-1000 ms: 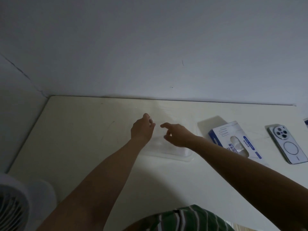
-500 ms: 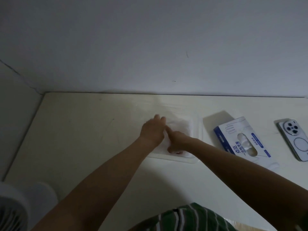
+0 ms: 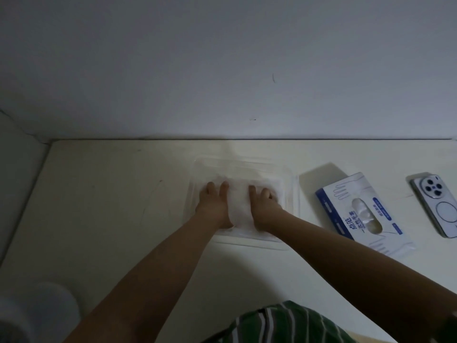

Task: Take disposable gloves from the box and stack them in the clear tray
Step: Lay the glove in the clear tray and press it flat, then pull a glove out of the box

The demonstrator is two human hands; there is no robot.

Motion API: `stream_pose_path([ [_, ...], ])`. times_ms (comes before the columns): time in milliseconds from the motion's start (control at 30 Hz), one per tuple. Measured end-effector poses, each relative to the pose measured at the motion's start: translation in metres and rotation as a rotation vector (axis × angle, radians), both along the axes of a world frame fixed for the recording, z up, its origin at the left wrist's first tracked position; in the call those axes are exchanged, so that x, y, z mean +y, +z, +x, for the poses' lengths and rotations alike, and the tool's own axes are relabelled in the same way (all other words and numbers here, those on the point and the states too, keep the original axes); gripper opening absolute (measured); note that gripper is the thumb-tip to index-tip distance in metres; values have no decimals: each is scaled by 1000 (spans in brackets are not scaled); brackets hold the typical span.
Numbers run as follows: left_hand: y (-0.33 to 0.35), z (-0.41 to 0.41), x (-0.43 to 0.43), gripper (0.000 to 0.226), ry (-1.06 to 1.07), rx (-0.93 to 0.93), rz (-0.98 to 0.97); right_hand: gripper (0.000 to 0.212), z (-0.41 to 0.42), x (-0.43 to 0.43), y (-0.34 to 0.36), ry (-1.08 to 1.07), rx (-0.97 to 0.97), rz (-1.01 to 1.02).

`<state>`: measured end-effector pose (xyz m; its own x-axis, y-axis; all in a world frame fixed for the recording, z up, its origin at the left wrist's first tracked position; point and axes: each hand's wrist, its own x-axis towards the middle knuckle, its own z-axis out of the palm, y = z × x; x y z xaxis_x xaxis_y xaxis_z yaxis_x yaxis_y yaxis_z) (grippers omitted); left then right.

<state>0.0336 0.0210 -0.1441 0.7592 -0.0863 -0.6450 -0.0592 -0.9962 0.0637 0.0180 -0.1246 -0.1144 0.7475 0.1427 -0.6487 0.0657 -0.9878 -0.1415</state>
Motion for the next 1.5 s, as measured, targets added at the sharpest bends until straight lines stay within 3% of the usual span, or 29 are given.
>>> stream_pose_path([
  [167, 7, -2, -1, 123, -9, 6, 9, 83, -1, -5, 10, 87, -21, -21],
  [267, 26, -2, -3, 104, 59, 11, -37, 70, 2, -5, 34, 192, -36, 35],
  [367, 57, -1, -12, 49, 34, -223, -34, 38, 8, -11, 68, 217, -196, 118],
  [433, 79, -1, -25, 24, 59, -462, -70, 35, 12, -23, 88, 186, -309, 191],
  [533, 105, -3, -55, 18, 112, -663, -244, 24, 14, -56, 109, 37, -426, 338],
  [633, 120, -5, -93, 12, 86, -719, -426, 16, 9, -109, 110, -141, -509, 376],
  [767, 122, -17, -154, 8, -32, -637, -620, 18, -17, -194, 83, -273, -454, 212],
  [933, 102, -32, -207, 13, -158, -345, -643, 48, -62, -245, 51, -355, -238, 79],
  [1133, 70, -41, -230, 48, -248, -115, -484, 49, -74, -232, 35, -373, -341, 177],
  [1233, 58, -42, -231, 46, -177, -114, -476, 39, -70, -226, 31, -344, -474, 150],
  [1400, 49, -41, -232, 44, -122, -124, -486, 41, -61, -217, 21, -252, -488, 24],
  [1500, 46, -40, -232, 56, -83, -89, -493, 25, -57, -216, 19, -208, -569, 2],
])
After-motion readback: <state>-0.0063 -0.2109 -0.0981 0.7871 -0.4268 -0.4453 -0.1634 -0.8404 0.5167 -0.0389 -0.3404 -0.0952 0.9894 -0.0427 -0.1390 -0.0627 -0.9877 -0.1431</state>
